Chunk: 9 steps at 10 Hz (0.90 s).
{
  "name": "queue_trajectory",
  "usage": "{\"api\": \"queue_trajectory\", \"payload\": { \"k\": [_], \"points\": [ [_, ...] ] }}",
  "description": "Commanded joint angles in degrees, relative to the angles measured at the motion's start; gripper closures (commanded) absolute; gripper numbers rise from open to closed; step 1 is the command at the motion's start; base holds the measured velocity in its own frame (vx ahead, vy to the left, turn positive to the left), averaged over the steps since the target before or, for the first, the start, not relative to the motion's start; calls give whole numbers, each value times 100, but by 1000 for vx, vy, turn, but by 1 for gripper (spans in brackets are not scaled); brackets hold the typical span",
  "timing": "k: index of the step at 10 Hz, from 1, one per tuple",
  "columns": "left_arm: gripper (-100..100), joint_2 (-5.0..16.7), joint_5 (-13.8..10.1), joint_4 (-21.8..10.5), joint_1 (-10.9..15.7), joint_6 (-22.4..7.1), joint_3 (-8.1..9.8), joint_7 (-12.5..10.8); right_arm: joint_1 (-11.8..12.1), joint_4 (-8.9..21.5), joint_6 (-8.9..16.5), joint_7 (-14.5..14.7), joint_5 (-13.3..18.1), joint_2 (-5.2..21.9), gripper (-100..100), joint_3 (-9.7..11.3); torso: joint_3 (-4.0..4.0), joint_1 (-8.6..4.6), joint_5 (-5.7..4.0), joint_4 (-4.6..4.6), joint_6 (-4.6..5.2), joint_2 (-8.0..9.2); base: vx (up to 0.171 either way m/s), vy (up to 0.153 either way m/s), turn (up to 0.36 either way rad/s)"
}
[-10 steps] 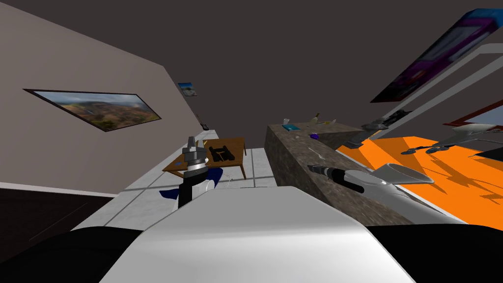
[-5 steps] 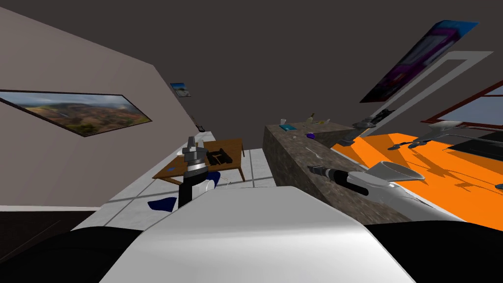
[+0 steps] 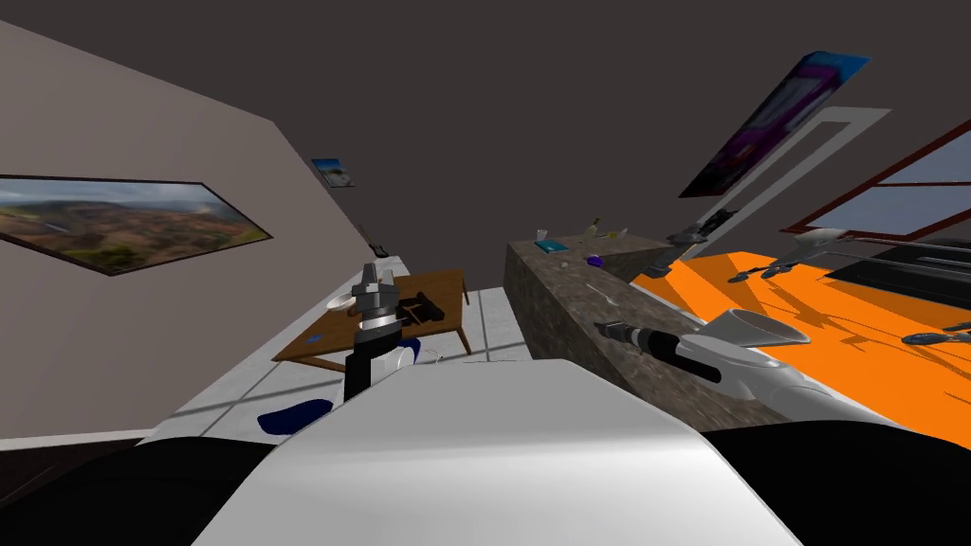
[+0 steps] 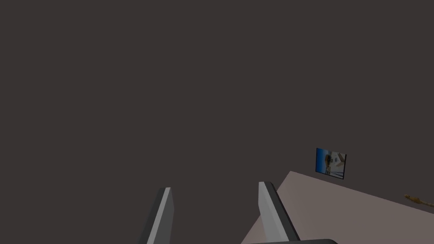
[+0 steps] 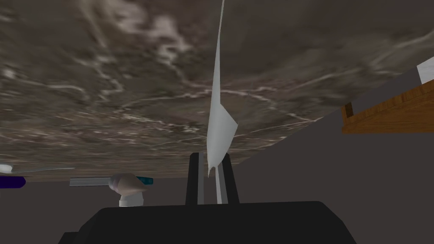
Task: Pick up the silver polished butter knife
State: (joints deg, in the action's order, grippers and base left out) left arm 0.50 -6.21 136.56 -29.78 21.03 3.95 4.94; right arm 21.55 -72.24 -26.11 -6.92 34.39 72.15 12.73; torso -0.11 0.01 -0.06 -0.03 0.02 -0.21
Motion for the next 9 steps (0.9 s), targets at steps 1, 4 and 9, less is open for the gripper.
{"api": "queue_trajectory", "payload": {
  "k": [1, 4, 9],
  "points": [
    [0, 0, 0, 0, 0, 0, 0, 0, 169, -192, 60, 246, -286, 120, 100, 33, 0, 0, 0, 0, 0, 0, 57, -6, -73],
    [0, 0, 0, 0, 0, 0, 0, 0, 437, -480, 136, 618, -720, 319, 100, 102, 0, 0, 2, -1, 7, 1, 61, 1, -106],
    [0, 0, 0, 0, 1, 0, 0, 0, 559, -621, 174, 852, -1051, 407, 0, 135, 4, 4, 5, 1, 4, 8, 37, 6, -35]
  ]
}}
